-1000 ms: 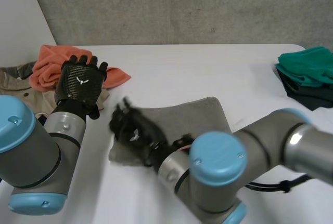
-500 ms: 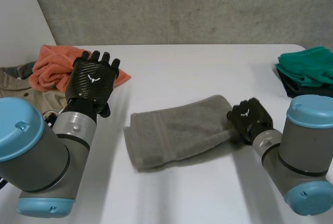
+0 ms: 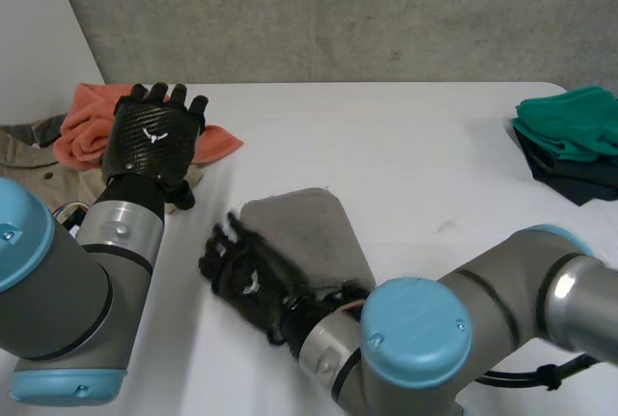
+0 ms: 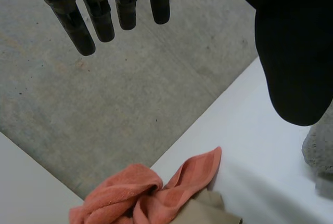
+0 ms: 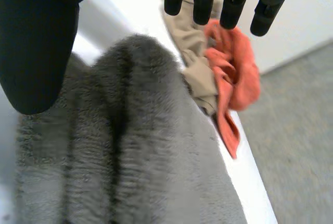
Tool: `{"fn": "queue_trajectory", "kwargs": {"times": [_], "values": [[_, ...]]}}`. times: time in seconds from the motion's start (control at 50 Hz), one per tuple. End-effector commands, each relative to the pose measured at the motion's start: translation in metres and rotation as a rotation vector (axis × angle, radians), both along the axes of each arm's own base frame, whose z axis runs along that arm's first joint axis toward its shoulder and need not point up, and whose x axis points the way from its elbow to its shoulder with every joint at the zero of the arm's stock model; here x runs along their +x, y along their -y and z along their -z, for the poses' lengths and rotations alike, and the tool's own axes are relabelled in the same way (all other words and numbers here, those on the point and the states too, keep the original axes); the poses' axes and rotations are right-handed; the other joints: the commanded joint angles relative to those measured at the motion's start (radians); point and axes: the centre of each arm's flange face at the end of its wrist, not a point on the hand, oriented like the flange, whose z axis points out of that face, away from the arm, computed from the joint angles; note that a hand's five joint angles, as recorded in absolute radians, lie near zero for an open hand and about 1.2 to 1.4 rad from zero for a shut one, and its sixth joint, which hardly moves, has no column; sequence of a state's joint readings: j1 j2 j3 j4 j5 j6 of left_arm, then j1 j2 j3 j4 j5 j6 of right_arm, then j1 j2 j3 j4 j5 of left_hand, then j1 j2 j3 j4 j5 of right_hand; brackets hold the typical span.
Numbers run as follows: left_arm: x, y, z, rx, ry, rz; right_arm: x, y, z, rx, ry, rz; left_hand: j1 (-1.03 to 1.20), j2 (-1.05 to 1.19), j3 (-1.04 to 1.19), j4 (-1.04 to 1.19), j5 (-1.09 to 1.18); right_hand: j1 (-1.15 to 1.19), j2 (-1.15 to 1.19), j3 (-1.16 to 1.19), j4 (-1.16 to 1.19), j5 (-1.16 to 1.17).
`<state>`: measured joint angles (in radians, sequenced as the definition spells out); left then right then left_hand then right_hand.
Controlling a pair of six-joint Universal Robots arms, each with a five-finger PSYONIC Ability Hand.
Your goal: Fold the laundry.
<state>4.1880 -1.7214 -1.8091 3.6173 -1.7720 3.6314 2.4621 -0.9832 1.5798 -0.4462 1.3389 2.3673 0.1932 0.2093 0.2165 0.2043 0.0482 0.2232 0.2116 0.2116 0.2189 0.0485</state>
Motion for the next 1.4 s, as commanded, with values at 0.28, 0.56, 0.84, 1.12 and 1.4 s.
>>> {"fn": "queue_trajectory", "kwargs": {"times": [0.28,0.56,0.84,1.12,1.4], "values": [[-0.080,-0.025,0.050,0.316,-0.180,0.207,-0.076,0.104,-0.051,0.649,0.261,0.490,0.026,0.010,0.003,0.015,-0.003,-0.049,-0.037,-0.037,-0.044,-0.048],[-0.052,-0.031,0.101,0.514,0.019,-0.046,-0.057,0.122,0.009,0.759,0.069,0.477,0.023,0.007,0.000,0.012,-0.006,0.044,0.055,0.055,0.048,0.044],[-0.060,-0.015,0.034,0.382,-0.091,0.088,-0.064,0.101,-0.031,0.435,0.105,0.464,0.026,0.010,0.003,0.015,-0.003,0.103,0.114,0.114,0.107,0.103],[-0.085,-0.022,-0.026,0.304,-0.067,0.572,-0.052,0.022,0.008,0.346,0.097,0.281,0.041,0.025,0.018,0.030,0.011,0.105,0.117,0.117,0.110,0.106],[-0.084,-0.020,-0.021,0.346,-0.066,0.584,-0.035,0.040,0.034,0.220,0.104,0.269,0.044,0.028,0.020,0.033,0.014,0.378,0.390,0.390,0.383,0.379]]}}
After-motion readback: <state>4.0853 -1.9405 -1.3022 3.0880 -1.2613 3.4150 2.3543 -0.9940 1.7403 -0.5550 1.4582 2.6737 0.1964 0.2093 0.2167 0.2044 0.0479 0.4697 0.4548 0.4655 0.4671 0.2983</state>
